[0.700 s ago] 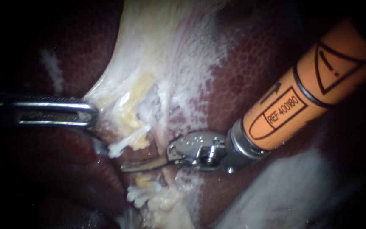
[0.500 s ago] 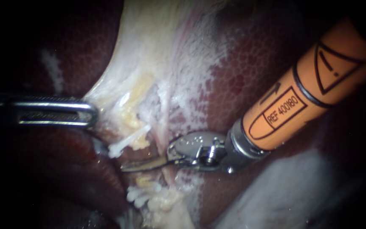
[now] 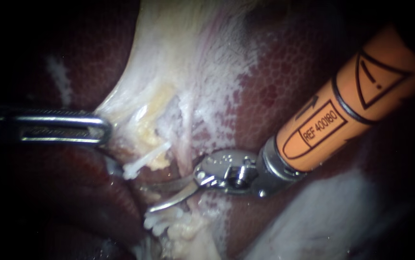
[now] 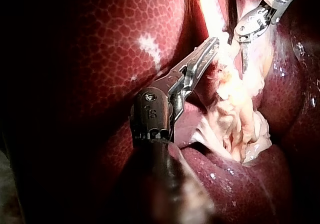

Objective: Go back from the cut left tube

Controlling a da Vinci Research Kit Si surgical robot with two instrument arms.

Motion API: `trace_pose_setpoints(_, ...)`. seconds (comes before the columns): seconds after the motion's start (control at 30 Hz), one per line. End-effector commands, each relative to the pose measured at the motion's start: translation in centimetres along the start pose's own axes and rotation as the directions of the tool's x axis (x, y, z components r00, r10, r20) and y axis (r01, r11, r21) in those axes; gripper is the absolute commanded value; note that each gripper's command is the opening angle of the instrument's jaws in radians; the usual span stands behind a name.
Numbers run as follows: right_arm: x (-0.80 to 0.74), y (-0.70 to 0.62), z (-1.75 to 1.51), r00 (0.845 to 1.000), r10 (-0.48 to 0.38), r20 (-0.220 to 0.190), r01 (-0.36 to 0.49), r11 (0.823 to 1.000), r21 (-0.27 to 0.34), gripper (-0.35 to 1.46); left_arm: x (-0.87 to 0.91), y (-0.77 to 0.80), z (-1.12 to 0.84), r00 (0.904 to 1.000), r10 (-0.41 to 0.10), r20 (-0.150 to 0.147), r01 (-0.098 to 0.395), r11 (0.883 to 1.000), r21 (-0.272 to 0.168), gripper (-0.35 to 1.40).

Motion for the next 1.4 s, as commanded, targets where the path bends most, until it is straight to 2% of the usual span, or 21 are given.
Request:
trace_pose_setpoints(0.03,0.01,-0.01,-0.01,1.000,0.000,-0.002,0.000,1.000,-0.003,0.76,0.00,0.00,0.00,1.0000,0.000,0.000,0.000,1.000,0.000,-0.35)
trace_pose_setpoints(0.3,-0.03,-0.03,-0.08,1.000,-0.001,-0.002,0.001,1.000,-0.005,0.78,0.01,0.00,0.00,1.0000,0.000,0.000,0.000,1.000,0.000,-0.35)
trace_pose_setpoints(0.53,-0.16,-0.05,-0.32,1.000,-0.006,0.000,0.006,1.000,-0.005,0.66,0.01,0.01,0.00,1.0000,0.001,0.000,-0.001,1.000,0.000,-0.35)
trace_pose_setpoints(0.7,-0.26,-0.08,-0.56,1.000,-0.008,-0.010,0.008,0.999,-0.039,0.76,0.02,0.01,0.00,1.0000,0.001,0.000,-0.001,1.000,0.000,-0.35)
trace_pose_setpoints(0.77,-0.25,-0.10,-0.69,1.000,-0.005,-0.012,0.005,0.999,-0.043,0.73,0.02,0.01,0.00,1.0000,0.001,0.000,-0.001,1.000,0.000,-0.35)
trace_pose_setpoints(0.83,-0.22,-0.12,-0.81,1.000,-0.013,-0.019,0.012,0.998,-0.062,0.79,0.02,0.01,0.00,1.0000,0.001,0.000,-0.001,1.000,0.000,-0.35)
trace_pose_setpoints(0.97,-0.11,-0.17,-1.15,0.996,-0.087,-0.028,0.083,0.989,-0.119,0.88,0.02,0.02,0.00,1.0000,0.001,0.000,-0.001,1.000,0.001,-0.35)
trace_pose_setpoints(1.03,-0.07,-0.19,-1.30,0.991,-0.130,-0.027,0.125,0.981,-0.146,0.91,0.02,0.02,0.00,1.0000,0.001,0.000,-0.001,1.000,0.001,-0.35)
trace_pose_setpoints(1.1,-0.03,-0.21,-1.44,0.985,-0.171,-0.025,0.164,0.968,-0.192,1.03,0.03,0.02,0.00,1.0000,0.001,0.000,-0.001,1.000,0.001,-0.35)
trace_pose_setpoints(1.2,0.00,-0.24,-1.60,0.969,-0.246,-0.005,0.234,0.929,-0.287,1.18,0.03,0.03,0.00,1.0000,0.001,0.000,-0.001,1.000,0.001,-0.35)
trace_pose_setpoints(1.4,0.03,-0.33,-1.71,0.943,-0.329,0.053,0.321,0.855,-0.408,1.36,0.04,0.04,0.00,1.0000,0.002,0.000,-0.002,1.000,0.001,-0.35)
